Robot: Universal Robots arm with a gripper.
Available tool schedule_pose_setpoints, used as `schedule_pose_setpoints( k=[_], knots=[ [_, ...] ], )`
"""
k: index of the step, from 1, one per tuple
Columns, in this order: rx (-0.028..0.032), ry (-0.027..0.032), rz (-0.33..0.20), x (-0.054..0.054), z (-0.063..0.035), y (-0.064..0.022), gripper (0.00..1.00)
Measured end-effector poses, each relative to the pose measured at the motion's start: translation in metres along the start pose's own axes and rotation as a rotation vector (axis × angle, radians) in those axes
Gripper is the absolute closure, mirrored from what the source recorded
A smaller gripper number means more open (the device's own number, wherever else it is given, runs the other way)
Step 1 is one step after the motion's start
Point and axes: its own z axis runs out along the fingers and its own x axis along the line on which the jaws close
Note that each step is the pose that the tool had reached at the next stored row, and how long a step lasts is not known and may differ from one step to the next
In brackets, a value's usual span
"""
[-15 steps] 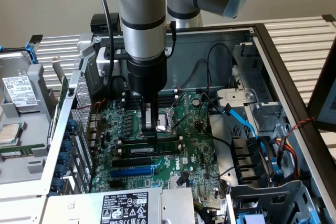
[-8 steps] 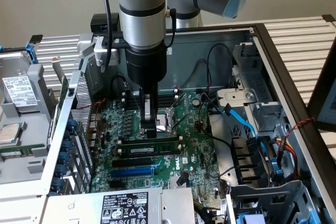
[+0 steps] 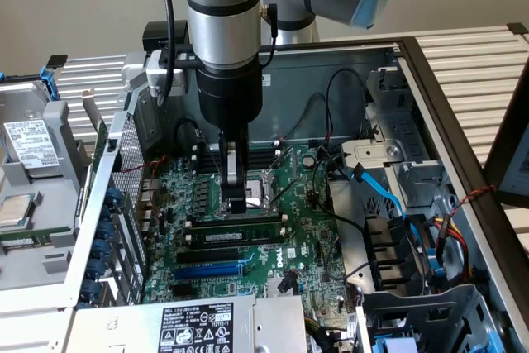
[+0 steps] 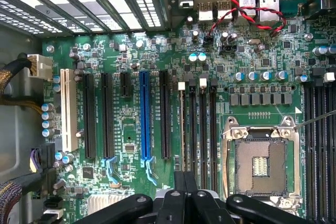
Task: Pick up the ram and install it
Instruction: 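Press down the ram until it locks into place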
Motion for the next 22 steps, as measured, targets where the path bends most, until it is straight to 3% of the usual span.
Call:
schedule_pose_setpoints(
  k=[9,12,22],
  knots=[
    [0.0000,0.0000,0.000,0.0000,0.0000,0.0000,0.89],
    [-0.0003,0.0025,0.004,0.0001,-0.0001,0.0000,0.89],
    [-0.0131,0.0021,0.155,-0.0001,0.0009,0.0000,0.89]
  ],
)
